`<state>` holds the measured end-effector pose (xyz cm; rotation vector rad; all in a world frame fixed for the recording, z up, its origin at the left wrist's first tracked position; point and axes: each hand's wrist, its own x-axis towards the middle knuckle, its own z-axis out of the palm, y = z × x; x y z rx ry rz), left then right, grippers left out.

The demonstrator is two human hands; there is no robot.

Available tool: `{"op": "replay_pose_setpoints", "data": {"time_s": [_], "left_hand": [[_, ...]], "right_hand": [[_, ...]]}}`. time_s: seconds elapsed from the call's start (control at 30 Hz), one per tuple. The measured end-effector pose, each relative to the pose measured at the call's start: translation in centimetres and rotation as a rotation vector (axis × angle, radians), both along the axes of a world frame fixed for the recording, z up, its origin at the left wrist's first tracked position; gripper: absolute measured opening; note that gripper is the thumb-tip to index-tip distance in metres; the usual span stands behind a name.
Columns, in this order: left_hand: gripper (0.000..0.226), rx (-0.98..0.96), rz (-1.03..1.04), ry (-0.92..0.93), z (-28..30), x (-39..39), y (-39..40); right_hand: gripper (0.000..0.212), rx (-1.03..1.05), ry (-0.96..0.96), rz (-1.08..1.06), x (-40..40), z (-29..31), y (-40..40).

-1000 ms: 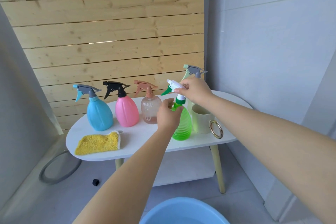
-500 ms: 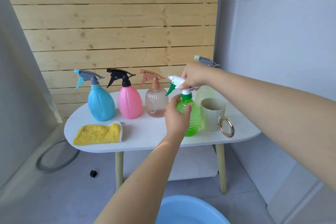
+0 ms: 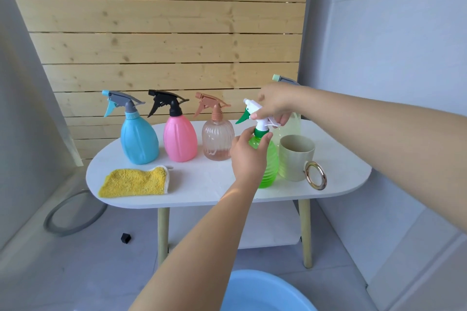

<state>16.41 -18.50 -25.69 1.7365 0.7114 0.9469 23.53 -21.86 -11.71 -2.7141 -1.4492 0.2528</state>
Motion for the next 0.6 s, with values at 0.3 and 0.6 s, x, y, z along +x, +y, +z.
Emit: {"op": "replay_pose_setpoints", "data": {"time_s": [0.3,0.6], "left_hand": [[0.047,0.156,-0.08,0.117,-0.6,-0.2,0.9],[0.054,0.136,-0.17,0.056,-1.7,-0.9,1.2]], "right_hand": [[0.058,-0.072,-0.155,0.278,1.6,1.5,-2.5],[0.036,0.011,-0.241,0.299,2.0,1.7,-1.3]]}}
